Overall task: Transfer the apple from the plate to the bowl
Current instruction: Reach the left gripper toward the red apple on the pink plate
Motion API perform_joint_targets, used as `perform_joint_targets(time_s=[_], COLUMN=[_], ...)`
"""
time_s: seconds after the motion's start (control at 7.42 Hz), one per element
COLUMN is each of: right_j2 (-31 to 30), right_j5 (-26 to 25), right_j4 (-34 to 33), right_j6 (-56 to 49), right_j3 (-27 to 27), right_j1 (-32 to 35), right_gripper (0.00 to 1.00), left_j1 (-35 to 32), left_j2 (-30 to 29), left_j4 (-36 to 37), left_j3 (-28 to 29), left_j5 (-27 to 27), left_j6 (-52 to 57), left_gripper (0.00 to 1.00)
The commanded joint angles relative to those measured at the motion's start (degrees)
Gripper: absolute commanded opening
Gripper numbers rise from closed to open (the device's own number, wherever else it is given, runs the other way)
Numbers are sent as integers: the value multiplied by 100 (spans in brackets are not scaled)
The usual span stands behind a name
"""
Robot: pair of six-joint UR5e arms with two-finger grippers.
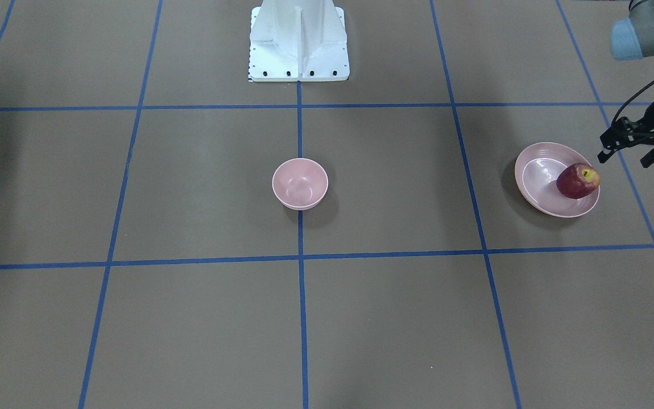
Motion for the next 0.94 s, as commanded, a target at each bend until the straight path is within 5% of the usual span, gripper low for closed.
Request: perform_joint_targets(time_s=[0.0,0.81], right_j2=[-24,-42], right_j5=[-2,-11], right_j4=[3,3], right_j6=[-6,38], right_j3=[11,11], right_j1=[6,6], right_gripper=[100,100], left_j1=[456,905], left_j2=[-130,-359], left_j4=[-1149,-1207], left_j3=[867,1038], left_j5=[306,290], left_j6=[-413,-915], left_gripper=[99,99])
